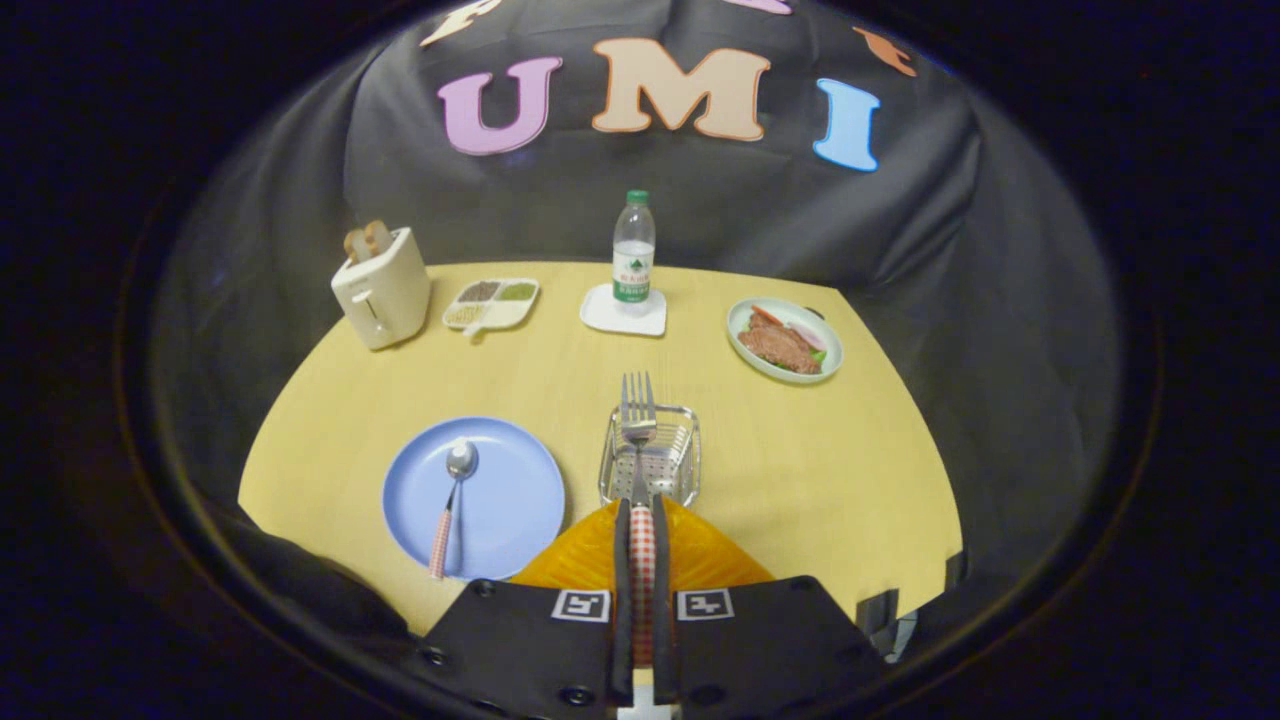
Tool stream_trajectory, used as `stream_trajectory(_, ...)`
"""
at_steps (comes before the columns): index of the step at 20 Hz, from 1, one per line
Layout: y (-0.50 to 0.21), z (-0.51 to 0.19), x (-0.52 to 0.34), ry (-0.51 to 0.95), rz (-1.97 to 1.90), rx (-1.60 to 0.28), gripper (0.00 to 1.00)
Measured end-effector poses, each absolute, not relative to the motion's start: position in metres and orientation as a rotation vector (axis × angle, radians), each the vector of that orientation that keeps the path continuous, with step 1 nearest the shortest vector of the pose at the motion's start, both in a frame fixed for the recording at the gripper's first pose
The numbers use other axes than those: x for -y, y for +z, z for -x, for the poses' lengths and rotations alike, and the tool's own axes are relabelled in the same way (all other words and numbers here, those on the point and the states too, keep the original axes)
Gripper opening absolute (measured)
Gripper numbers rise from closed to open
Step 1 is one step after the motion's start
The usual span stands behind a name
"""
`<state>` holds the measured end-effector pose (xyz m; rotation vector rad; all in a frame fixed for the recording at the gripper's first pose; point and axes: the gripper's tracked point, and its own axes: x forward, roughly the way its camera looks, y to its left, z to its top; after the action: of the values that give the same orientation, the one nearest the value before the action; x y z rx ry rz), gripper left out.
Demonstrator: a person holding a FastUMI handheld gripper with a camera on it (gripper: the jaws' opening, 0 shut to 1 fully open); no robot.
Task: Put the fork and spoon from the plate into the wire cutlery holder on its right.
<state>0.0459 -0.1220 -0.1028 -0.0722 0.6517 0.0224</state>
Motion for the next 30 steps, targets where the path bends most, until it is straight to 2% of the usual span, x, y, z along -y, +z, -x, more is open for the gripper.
stream_trajectory(12, -0.142, -0.052, 0.131, 0.134, 0.086, -1.174, 0.11)
stream_trajectory(18, -0.150, -0.079, 0.125, 0.146, 0.111, -1.261, 0.11)
stream_trajectory(20, -0.149, -0.086, 0.122, 0.149, 0.092, -1.248, 0.17)
stream_trajectory(25, -0.128, -0.110, 0.115, 0.135, -0.052, -1.103, 0.89)
stream_trajectory(26, -0.119, -0.117, 0.115, 0.132, -0.088, -1.054, 1.00)
stream_trajectory(30, -0.078, -0.131, 0.109, 0.135, -0.215, -0.837, 1.00)
